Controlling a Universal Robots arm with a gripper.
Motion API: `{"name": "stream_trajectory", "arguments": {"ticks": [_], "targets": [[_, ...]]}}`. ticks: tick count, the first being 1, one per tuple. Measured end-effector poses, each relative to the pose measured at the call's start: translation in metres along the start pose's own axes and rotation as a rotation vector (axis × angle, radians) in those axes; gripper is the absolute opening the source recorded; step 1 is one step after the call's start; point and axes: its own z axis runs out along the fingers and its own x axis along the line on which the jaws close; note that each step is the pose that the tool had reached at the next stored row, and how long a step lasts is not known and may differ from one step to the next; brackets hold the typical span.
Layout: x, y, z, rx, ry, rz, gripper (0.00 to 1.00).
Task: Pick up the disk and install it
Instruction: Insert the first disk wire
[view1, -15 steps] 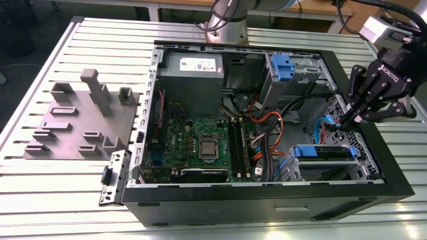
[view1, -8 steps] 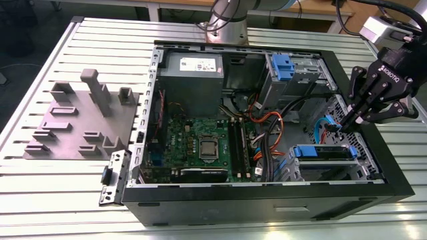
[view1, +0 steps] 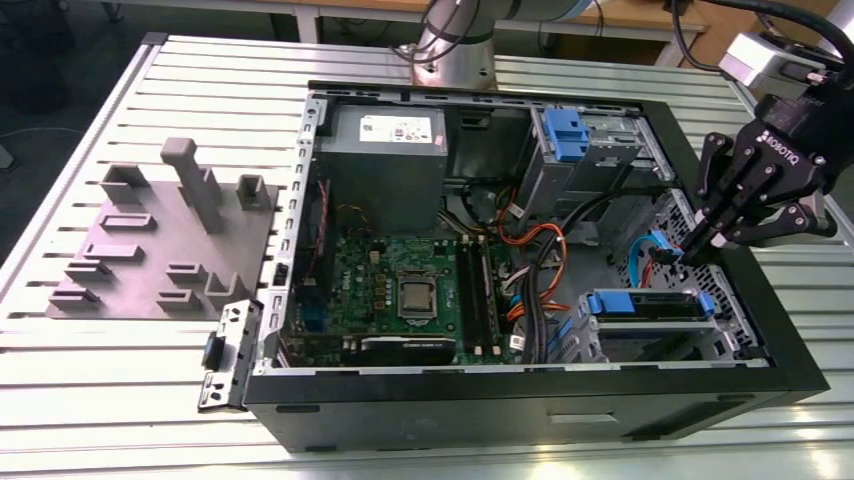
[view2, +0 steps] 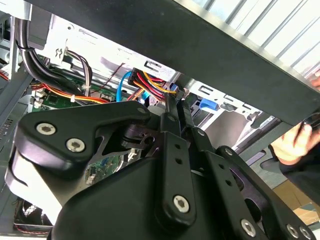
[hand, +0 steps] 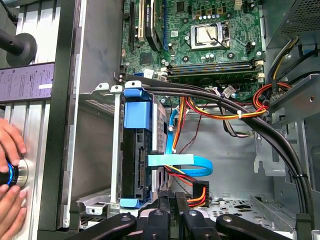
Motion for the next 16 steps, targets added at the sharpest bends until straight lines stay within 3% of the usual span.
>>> {"name": "stream_trajectory", "arguments": {"ticks": [3,6,10,12,16], "targets": [[0.0000,0.0000,0.0000,0.0000,0.0001,0.000,0.17],[0.0001,0.0077,0.0014,0.0029,0.0000,0.001,0.17],[0.0004,0.0092,0.0017,0.0037,-0.0003,0.001,0.17],[0.0024,0.0104,0.0024,0.0060,-0.0066,0.000,0.17],[0.0074,0.0116,0.0037,0.0101,-0.0273,-0.003,0.17]]}}
